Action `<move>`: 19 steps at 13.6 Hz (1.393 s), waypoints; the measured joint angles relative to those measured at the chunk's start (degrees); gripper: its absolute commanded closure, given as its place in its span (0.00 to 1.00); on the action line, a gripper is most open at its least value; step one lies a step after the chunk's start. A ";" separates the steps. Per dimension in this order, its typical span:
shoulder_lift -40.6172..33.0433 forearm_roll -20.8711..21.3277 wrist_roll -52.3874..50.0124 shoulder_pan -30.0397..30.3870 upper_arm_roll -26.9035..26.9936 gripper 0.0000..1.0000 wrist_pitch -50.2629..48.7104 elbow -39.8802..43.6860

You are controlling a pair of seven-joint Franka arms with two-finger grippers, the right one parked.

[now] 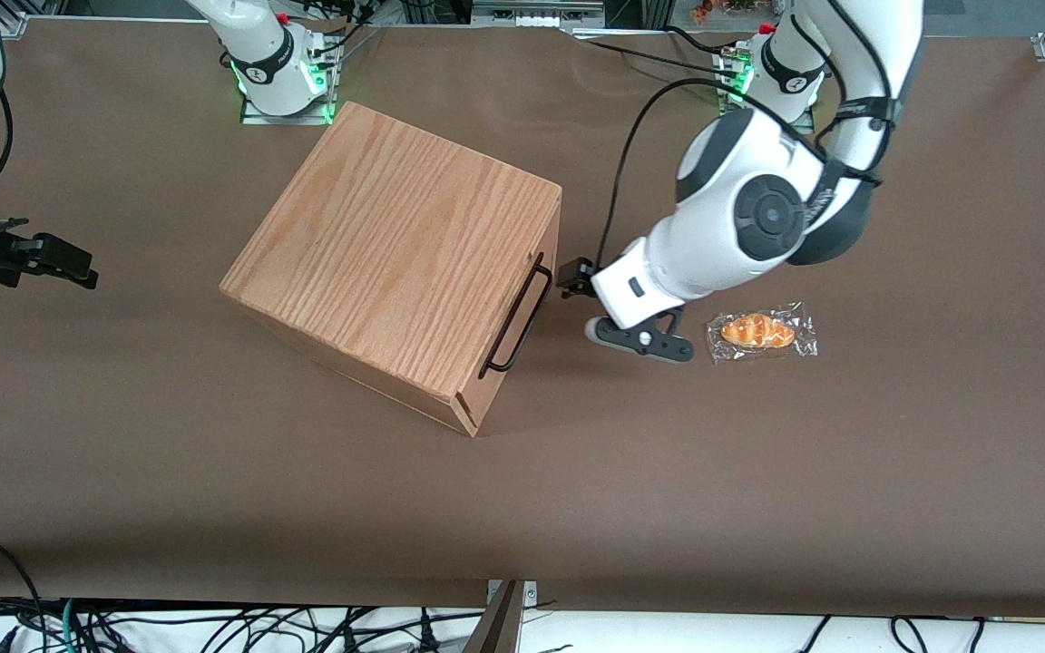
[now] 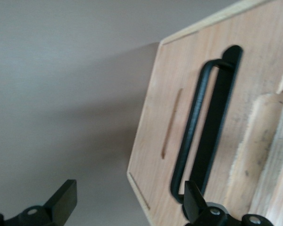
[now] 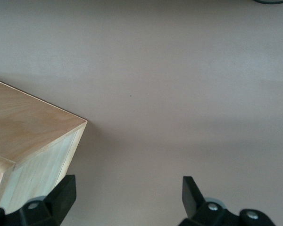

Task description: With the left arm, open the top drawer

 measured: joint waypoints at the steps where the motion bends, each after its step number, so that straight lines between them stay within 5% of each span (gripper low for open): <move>1: 0.46 0.00 0.70 -0.52 0.01 0.00 0.93 0.03; 19: 4.99 0.00 6.72 -2.64 0.06 0.00 10.50 0.39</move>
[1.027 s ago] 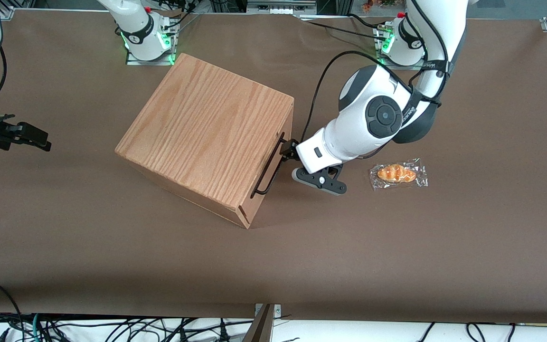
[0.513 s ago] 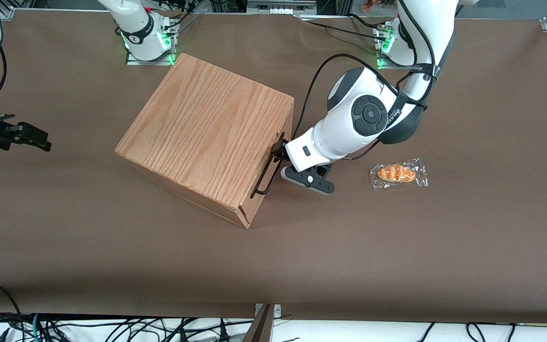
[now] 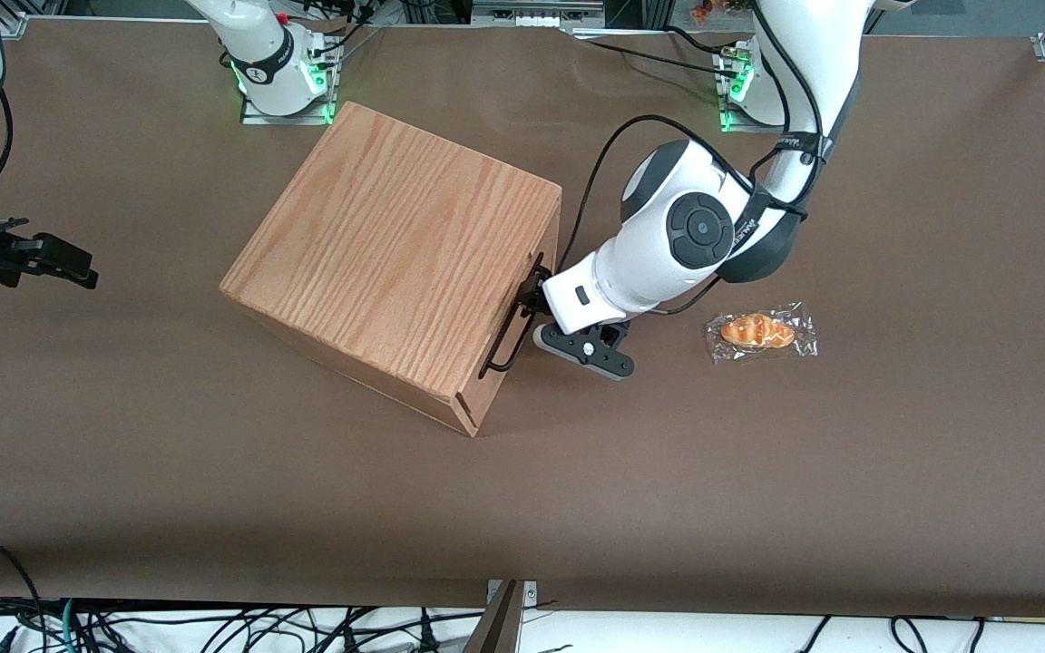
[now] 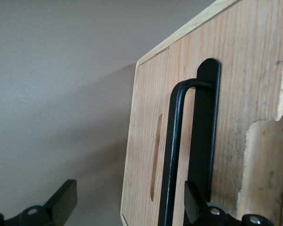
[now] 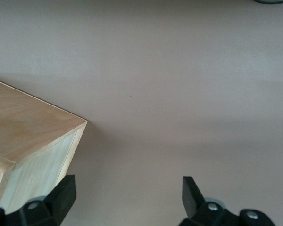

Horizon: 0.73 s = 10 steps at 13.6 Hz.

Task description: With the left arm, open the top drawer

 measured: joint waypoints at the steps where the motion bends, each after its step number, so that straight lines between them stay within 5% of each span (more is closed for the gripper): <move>1: 0.15 0.00 0.18 -0.07 0.00 0.00 0.32 0.00; 10: 1.51 0.54 3.19 -0.40 0.54 0.00 1.10 0.01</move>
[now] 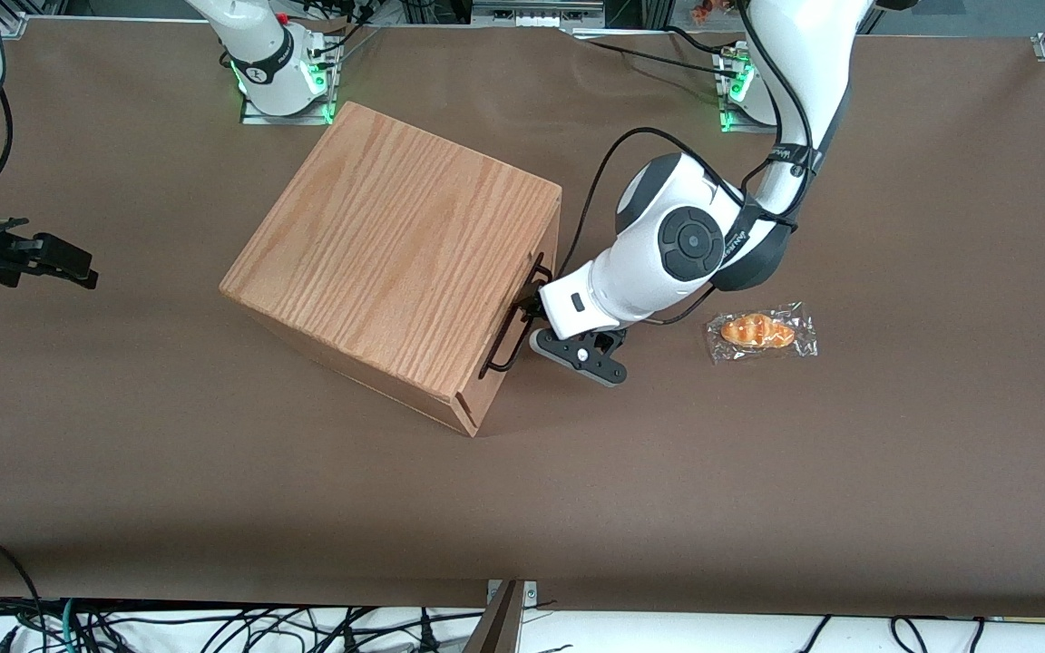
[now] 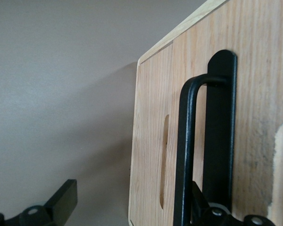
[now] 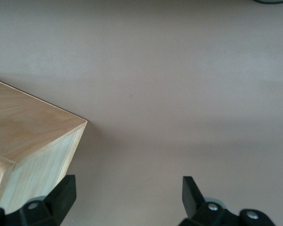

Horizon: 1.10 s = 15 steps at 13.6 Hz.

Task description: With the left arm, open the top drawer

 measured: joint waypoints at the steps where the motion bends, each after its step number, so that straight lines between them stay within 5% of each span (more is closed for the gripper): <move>1: 0.00 1.44 0.08 0.01 0.02 0.00 0.09 0.04; 4: -0.03 5.18 0.25 0.66 0.34 0.00 0.04 0.11; 15: -0.25 5.79 10.15 10.42 -0.32 0.00 -2.44 0.05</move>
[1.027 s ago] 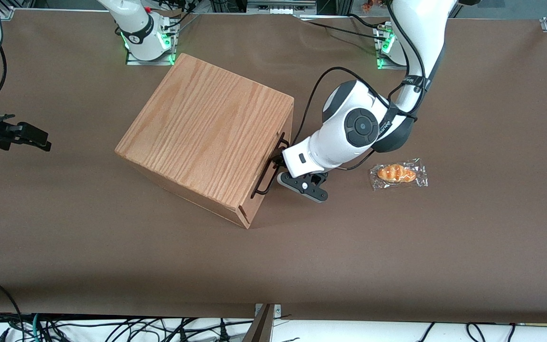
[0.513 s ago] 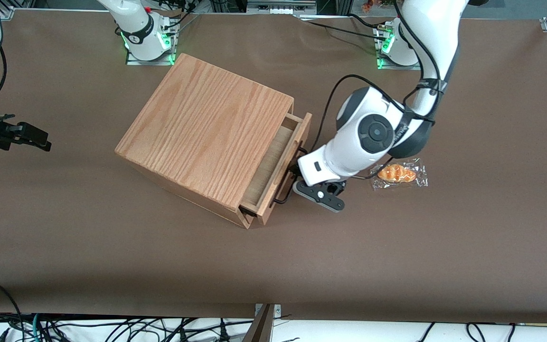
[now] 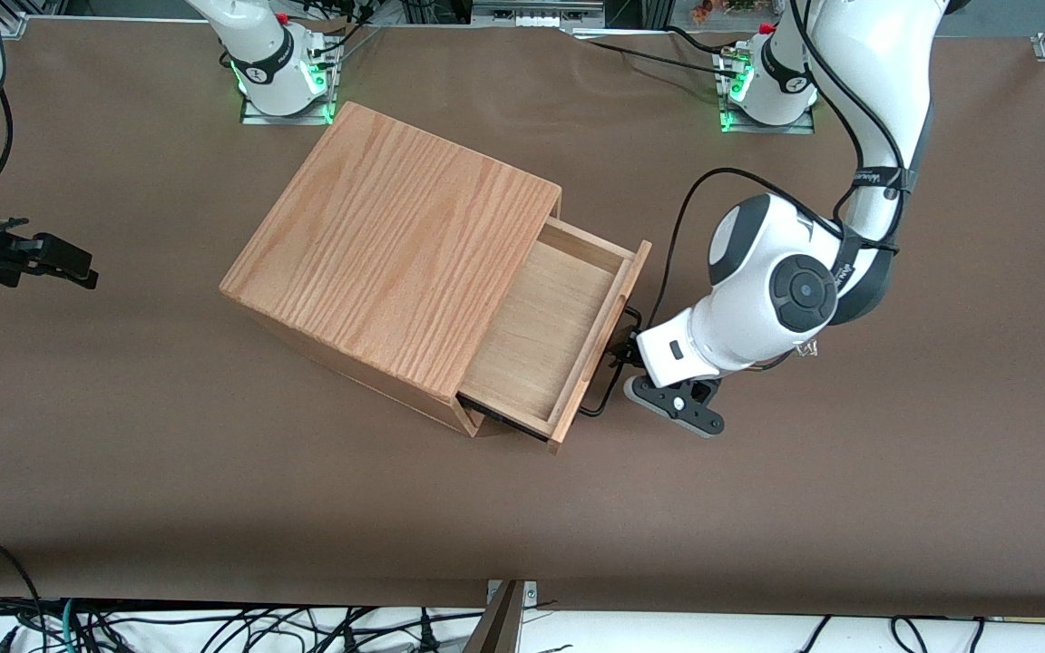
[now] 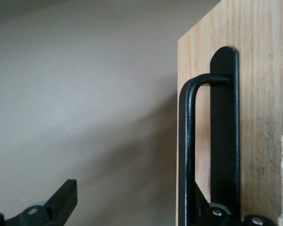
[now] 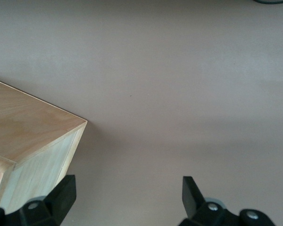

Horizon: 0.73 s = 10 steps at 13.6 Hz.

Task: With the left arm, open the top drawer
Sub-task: 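Pull the handle with the left gripper, sliding the drawer out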

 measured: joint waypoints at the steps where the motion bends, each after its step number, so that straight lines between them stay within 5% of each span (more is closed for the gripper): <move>1: 0.00 0.00 0.46 0.50 0.01 0.00 0.00 0.00; 10: 0.02 0.00 3.07 3.90 0.01 0.00 -0.44 -0.01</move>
